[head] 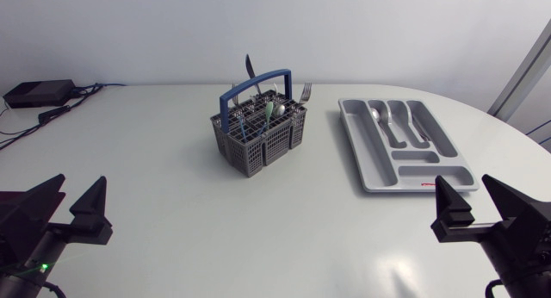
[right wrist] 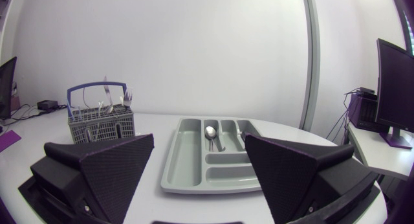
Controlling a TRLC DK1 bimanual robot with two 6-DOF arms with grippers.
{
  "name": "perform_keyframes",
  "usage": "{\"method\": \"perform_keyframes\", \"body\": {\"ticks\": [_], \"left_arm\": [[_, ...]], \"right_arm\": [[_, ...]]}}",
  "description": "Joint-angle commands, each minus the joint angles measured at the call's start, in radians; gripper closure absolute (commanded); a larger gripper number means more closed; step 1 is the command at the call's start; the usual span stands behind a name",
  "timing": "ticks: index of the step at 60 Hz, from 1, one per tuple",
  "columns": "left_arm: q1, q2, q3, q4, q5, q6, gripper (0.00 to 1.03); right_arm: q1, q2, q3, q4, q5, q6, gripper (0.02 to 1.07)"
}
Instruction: Unload the cutlery basket into the drawer organizer.
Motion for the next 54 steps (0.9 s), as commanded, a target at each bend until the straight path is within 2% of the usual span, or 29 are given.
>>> {"method": "perform_keyframes", "body": {"ticks": [1,28,38,44,54], "left_arm": [[-0.005,-0.006,-0.017,-0.002,-0.008,0.003,0.04],[-0.005,-0.009,0.003,0.001,-0.008,0.005,0.04],[-0.034,0.001,0.095,-0.071,-0.006,0.017,0.04],[-0.058,0.046,0.149,-0.086,-0.006,0.017,0.05],[-0.097,0.296,0.298,-0.057,-0.008,-0.012,0.06]], "right_arm": [[-0.002,-0.004,-0.019,-0.006,-0.004,-0.005,0.06],[-0.002,-0.006,-0.015,0.017,0.007,0.004,0.06],[0.014,-0.001,0.051,-0.020,0.007,0.012,0.06],[0.035,0.028,0.090,-0.021,0.007,0.012,0.06],[0.052,0.224,0.163,0.054,0.007,0.012,0.07]]}}
